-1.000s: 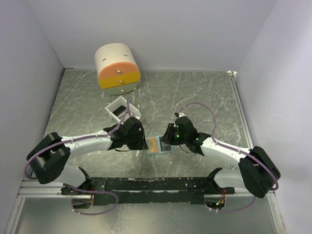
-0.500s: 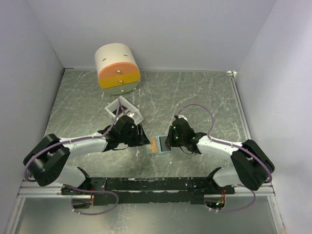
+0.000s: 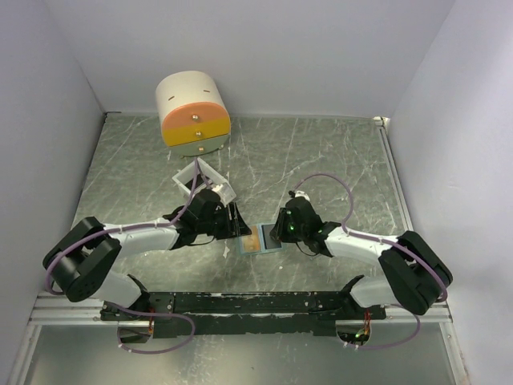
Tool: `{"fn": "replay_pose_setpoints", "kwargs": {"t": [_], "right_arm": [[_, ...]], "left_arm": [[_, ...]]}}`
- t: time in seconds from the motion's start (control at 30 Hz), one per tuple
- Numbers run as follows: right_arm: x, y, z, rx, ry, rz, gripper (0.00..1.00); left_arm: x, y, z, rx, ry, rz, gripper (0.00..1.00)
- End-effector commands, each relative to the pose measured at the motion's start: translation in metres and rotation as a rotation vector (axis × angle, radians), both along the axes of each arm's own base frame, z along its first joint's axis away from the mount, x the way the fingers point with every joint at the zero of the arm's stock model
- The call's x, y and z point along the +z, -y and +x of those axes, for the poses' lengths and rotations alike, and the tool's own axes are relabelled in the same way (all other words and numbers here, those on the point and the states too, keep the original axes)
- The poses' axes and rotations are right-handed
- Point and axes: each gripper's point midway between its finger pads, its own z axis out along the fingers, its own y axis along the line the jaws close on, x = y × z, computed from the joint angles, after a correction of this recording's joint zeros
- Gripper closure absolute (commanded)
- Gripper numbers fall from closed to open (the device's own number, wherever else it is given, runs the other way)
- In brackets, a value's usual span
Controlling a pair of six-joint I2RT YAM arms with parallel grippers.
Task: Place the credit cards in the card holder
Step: Insert the credit card into the card holder, then turn over the card slot in the card holder.
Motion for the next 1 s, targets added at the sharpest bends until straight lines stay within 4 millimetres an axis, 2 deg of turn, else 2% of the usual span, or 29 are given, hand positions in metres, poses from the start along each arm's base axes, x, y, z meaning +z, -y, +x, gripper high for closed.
{"fn": "replay_pose_setpoints", "kwargs": {"t": [0.0, 0.23, 0.97], "right_arm": [[-0.016, 0.011, -0.015, -0.003, -0.052, -0.031, 0.78], [-0.014, 0.012, -0.016, -0.003, -0.045, -0.026, 0.78], [-0.015, 0.010, -0.017, -0.010, -0.046, -0.006, 0.78]], "left_arm": [[0.000, 0.003, 0.003, -0.008, 0.012, -0.022, 0.37], [-0.012, -0.002, 0.003, 0.010, -0.015, 0.005, 0.37], [-0.027, 0.003, 0.000, -0.011, -0.055, 0.000, 0.38]]}}
